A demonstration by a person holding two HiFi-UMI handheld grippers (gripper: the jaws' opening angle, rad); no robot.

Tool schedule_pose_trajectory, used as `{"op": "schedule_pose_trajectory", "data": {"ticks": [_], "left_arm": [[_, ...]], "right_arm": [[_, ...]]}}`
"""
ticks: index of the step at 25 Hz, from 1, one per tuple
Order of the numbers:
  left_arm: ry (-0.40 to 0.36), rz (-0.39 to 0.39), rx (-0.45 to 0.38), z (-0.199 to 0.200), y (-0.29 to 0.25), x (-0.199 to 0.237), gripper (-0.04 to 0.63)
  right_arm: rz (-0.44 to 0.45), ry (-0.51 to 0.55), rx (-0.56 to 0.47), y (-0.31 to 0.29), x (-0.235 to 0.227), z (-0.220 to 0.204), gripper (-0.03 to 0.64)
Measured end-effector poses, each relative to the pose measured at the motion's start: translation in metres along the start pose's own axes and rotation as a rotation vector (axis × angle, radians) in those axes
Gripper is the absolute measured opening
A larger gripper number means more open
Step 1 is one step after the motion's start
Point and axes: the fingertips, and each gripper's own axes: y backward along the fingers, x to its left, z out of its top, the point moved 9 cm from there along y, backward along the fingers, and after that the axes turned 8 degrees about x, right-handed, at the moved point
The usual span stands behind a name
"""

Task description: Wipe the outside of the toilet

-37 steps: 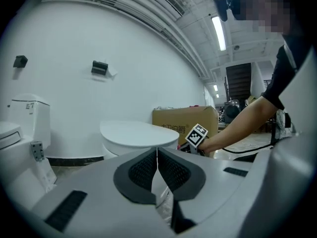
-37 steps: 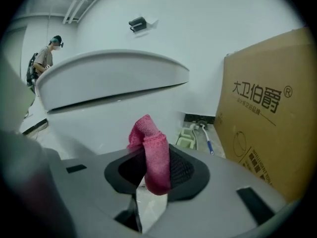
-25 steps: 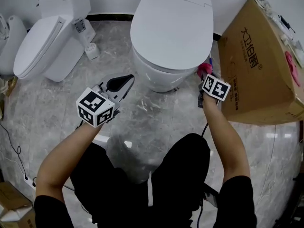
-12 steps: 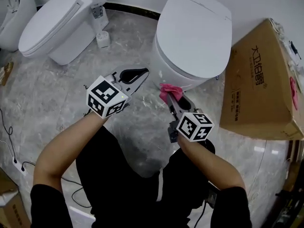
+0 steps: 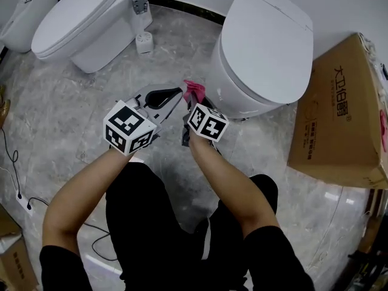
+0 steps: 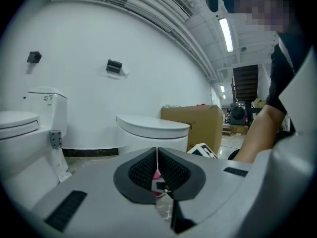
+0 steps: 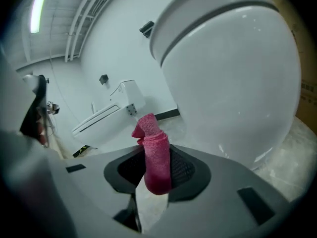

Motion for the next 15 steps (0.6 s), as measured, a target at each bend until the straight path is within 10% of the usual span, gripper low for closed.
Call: {"op": "schedule_pose_trajectory", "data": {"ticks": [15], "left_arm": [[0.040, 0.047, 0.101, -0.052, 0.031, 0.006, 0.020]], "right_arm": [[-0.183, -0.399, -0.051, -0.057, -0.048, 0.007, 0.129]]}}
